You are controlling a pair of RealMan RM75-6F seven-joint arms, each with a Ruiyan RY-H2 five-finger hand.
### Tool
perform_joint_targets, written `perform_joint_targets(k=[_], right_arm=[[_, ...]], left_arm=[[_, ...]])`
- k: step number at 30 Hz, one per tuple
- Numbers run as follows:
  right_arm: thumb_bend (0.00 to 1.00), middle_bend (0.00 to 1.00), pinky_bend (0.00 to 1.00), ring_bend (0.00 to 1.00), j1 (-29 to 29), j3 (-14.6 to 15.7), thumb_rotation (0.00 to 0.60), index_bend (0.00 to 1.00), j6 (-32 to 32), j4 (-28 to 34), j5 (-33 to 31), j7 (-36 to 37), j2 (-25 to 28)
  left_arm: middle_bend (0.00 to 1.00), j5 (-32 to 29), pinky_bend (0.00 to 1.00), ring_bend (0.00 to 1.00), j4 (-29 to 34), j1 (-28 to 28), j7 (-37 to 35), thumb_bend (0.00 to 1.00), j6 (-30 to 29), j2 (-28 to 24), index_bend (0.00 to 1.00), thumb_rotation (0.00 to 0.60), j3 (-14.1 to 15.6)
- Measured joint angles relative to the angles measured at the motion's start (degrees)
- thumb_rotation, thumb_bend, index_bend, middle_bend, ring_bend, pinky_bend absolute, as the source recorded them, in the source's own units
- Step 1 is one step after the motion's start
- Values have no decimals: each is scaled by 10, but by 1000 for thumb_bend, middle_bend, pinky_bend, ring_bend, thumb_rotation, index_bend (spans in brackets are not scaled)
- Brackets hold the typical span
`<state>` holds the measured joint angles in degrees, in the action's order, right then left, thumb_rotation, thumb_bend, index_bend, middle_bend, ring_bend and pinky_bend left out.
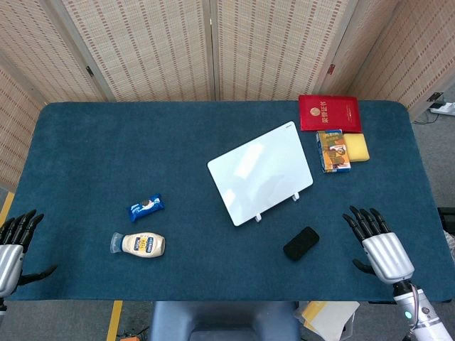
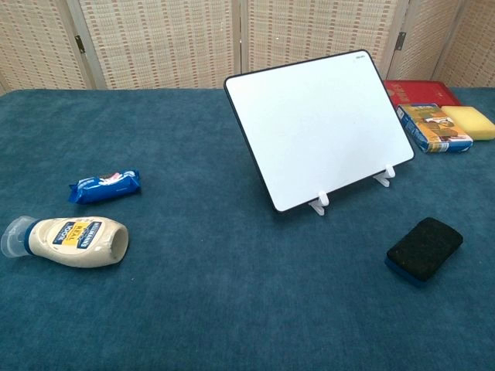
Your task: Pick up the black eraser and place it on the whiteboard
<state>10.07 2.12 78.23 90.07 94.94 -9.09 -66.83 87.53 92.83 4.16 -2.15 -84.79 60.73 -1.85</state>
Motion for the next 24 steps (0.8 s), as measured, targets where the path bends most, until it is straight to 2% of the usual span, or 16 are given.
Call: perform_joint_targets(k=[5,11,17,24], right_arm=[[183,0,0,0,31,2,600,166,-23,-6,32,1,-1],[183,0,0,0,60,1,600,234,-69,25,43,-51,16],[183,0,0,0,90,-7,600,245,-143,38,14,-114,12],[183,0,0,0,122,-14,600,258,-199,9,-21,-153,-41]], left_arm=[[66,4,0,40,6,-6,3,151,-12,-1,58,580,4],[66,5,0,40,13,-10,21,151,-15,3,61,580,7],[68,-11,0,42,19,-11,21,162,-12,-1,85,581,3],[76,-11,0,45,21,-15,10,164,-20,-6,113,581,3]])
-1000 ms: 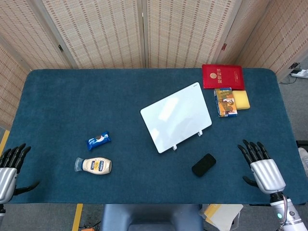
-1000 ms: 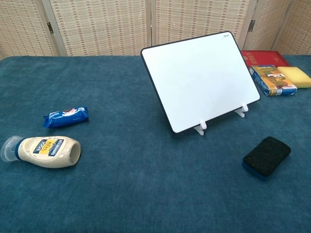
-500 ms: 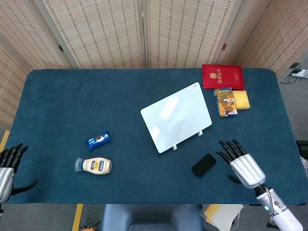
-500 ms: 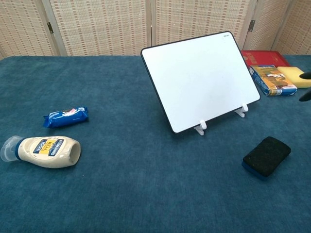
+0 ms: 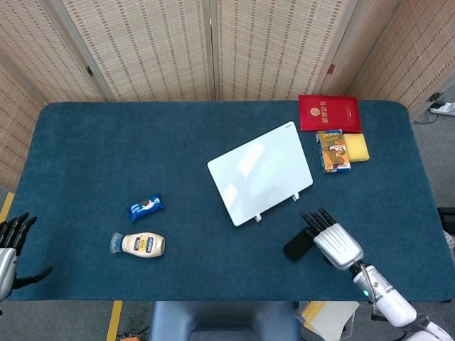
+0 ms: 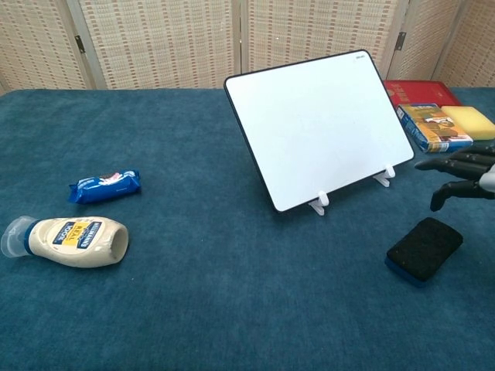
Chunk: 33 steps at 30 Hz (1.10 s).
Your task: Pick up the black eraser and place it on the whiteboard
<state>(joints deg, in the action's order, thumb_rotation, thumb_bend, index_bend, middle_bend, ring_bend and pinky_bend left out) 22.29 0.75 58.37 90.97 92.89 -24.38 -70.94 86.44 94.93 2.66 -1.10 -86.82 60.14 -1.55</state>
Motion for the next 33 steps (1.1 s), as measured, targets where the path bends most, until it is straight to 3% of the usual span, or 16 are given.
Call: perform_joint_targets(k=[6,19,22,27,33], right_arm=[[183,0,0,0,15,-3,600,259,-9,-24,-8,-26,-34],[183,0,0,0,45,-7,600,294,-55,-37,-54,-47,-54],[183,0,0,0,50,-8,600,369,-61,-41,-62,-51,-60],[183,48,62,49,53,-10,600,599,-45,-55,-59,-44,-78],[183,100,96,73,52,-14,600,687,-8,-79,-44,-14,-95]], left_arm=[[80,-1,0,48,-2,-5,-12,164,-8,-4,128,582,-1],[81,2,0,51,-2,-10,-18,163,-19,-6,128,581,-3],[81,1,0,52,-3,-11,-20,164,-20,-7,126,580,-3],[81,7,0,55,-6,-12,-23,164,-24,-7,120,581,-2],[81,8,0,57,-7,-13,-26,164,-25,-7,116,582,-2]])
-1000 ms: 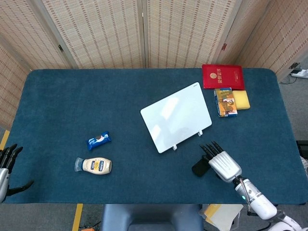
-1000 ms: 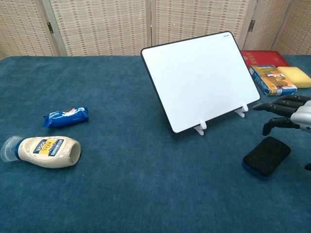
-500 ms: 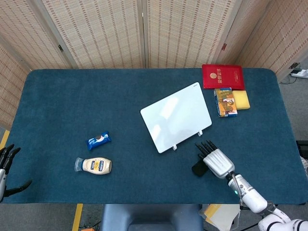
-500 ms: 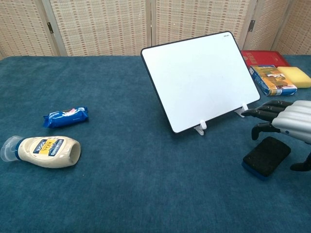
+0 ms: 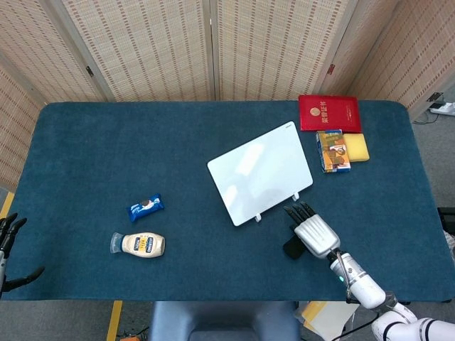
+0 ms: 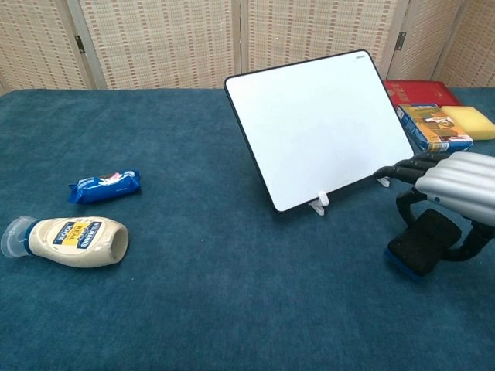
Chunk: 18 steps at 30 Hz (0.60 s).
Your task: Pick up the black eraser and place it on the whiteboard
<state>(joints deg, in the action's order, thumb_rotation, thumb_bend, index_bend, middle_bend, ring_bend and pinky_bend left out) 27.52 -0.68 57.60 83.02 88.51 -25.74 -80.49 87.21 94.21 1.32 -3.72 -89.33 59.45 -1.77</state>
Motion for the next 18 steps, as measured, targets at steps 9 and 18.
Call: perform_joint_targets(k=[9,18], right_arm=[[183,123,120,99,-7,-36,600,710,84,-50,-1,30,-40],[183,143,120,96,32,-108,600,710,142,-180,-8,45,-156]], left_arm=[[82,2,0,64,3,1,10,165,4,2,112,580,1],[87,19,0,71,3,3,-6,164,3,-1,113,581,6]])
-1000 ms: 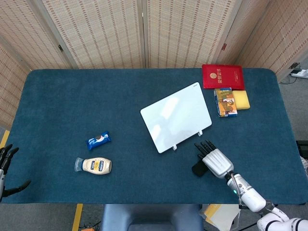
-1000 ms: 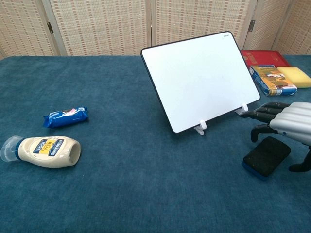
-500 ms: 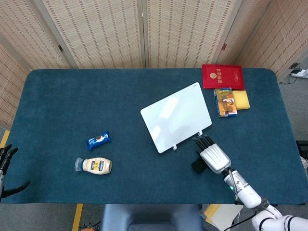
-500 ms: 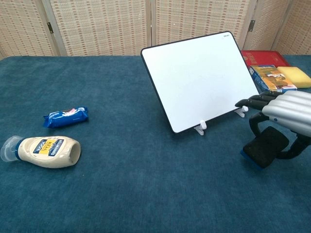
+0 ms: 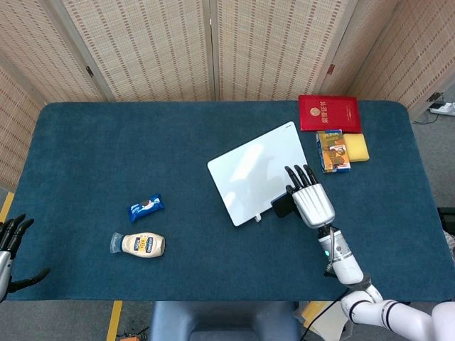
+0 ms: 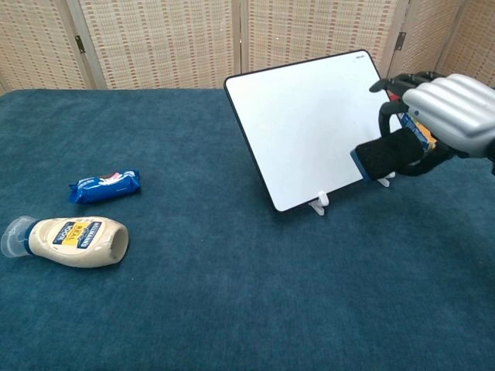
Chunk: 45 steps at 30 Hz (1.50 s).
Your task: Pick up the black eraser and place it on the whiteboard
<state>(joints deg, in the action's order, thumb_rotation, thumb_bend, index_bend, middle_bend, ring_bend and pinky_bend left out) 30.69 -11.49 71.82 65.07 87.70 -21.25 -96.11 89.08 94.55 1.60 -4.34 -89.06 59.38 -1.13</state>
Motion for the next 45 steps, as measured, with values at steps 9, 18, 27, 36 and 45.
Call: perform_joint_targets(k=[9,18,27,36,45], right_arm=[[183,142,120,88,59,-40,600,710,39,-144,-3,16,-106],[183,105,103,63,109,-70,600,567,17,-220,-41,39,-150],[183,0,28,0,118,-68,600,190,-14,-215,-68,41,-148],[183,0,0,0,100,-50,600,43,3,-172,-64,33,-116],[183,0,0,0,29,-2,600,1,38,33,-48,26,18]], left_arm=[[89,9,0,71,0,0,-13,164,-2,-3,114,581,4],[89,11,0,74,2,0,-13,164,0,-4,114,584,7],[89,12,0,80,5,0,-11,164,0,-3,115,583,8],[90,8,0,81,5,-3,-13,164,-4,-3,118,588,8],[90,7,0,82,6,-3,-4,164,-4,-1,118,585,7]])
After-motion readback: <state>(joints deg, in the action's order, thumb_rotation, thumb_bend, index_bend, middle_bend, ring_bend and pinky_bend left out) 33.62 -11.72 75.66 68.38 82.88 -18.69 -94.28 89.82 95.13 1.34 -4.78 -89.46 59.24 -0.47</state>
